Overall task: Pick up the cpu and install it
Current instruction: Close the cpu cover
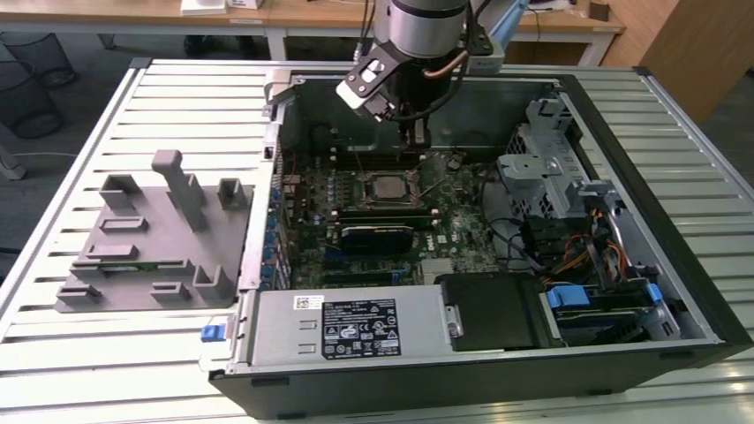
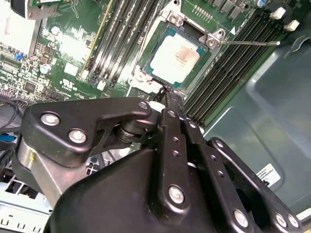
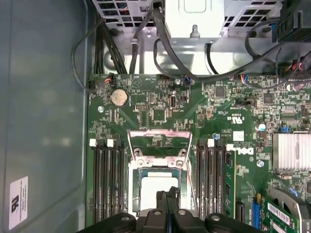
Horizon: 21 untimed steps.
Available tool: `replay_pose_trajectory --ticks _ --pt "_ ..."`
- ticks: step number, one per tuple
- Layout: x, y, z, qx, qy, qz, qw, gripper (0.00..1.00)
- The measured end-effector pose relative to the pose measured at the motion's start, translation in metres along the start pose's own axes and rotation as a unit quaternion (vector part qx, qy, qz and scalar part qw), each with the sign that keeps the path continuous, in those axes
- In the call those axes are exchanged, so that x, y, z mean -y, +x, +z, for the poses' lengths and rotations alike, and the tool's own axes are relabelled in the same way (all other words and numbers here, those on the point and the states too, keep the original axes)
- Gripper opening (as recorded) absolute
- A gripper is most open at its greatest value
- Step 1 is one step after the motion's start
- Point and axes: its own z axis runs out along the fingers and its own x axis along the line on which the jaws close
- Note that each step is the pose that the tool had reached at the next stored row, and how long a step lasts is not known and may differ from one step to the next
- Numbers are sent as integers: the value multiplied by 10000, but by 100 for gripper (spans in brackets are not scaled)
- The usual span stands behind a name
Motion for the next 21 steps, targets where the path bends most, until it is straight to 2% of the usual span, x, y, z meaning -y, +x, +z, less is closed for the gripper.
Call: replay_pose_trajectory --ticks 5,21 --pt "-39 0 1 0 0 0 10000 11" --pt "-242 3 5 0 0 -2 10000 11"
